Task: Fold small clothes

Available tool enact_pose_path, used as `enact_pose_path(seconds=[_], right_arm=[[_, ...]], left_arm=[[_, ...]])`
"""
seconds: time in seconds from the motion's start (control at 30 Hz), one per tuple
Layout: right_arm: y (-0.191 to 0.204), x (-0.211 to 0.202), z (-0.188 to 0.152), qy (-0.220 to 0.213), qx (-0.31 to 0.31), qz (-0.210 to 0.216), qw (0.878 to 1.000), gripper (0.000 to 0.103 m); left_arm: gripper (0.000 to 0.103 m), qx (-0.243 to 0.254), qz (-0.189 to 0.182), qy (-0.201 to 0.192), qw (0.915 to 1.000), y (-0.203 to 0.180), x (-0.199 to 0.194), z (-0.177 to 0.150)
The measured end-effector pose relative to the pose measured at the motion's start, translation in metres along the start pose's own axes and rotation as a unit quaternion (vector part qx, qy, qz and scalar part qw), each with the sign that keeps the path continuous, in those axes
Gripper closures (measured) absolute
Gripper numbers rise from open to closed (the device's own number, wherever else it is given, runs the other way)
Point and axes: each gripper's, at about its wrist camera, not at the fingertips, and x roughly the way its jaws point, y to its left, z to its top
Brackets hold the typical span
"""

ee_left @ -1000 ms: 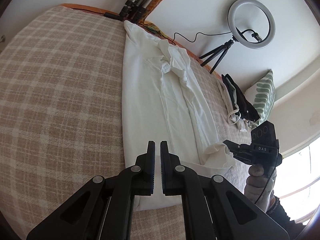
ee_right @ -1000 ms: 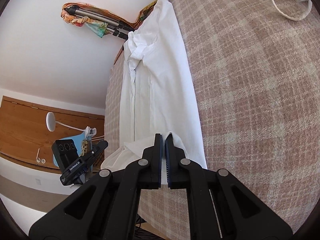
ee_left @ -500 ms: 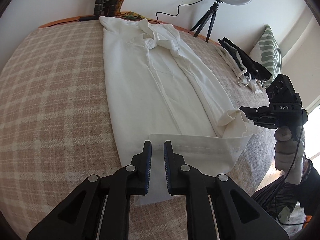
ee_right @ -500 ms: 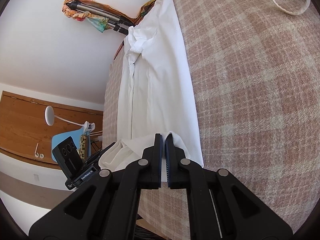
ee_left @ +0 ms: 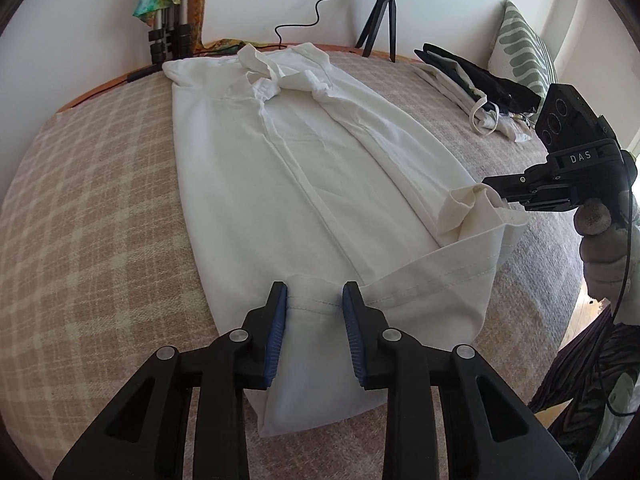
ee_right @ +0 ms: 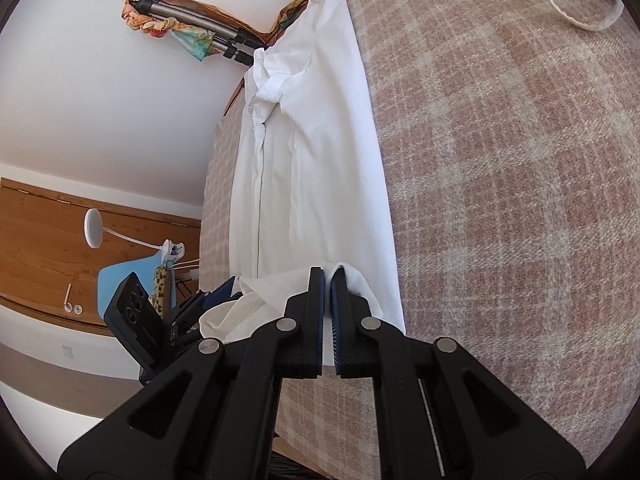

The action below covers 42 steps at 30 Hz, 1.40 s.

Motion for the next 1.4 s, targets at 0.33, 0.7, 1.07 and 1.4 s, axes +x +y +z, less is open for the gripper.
enact_pose_path(seconds=[0.33, 0.7, 1.07, 1.4], right_arm=[[-0.004, -0.005, 0.003, -0.006, 0.022, 0.016, 1.000, 0.098], [-0.005, -0.007, 0.012, -0.013, 0.044, 0.031, 0.998, 0.098], [-0.013, -0.010, 0.044, -0.031, 0.088, 0.029, 0.995, 0.083], [0.028, -0.026, 0.042, -0.075, -0.087, -0.078, 0.990, 0.054]], left_arm=[[0.099, -0.050, -0.011, -0.039, 0.9979, 0.016, -0.020, -0.003], [0.099, -0.113, -0.017, -0.083, 0.9900, 0.045, -0.033, 0.013], [0.099, -0.123, 0.010, -0.092, 0.9881, 0.067, -0.011, 0.030], [0.099, -0.097, 0.018, -0.085, 0.9915, 0.063, 0.000, 0.034]])
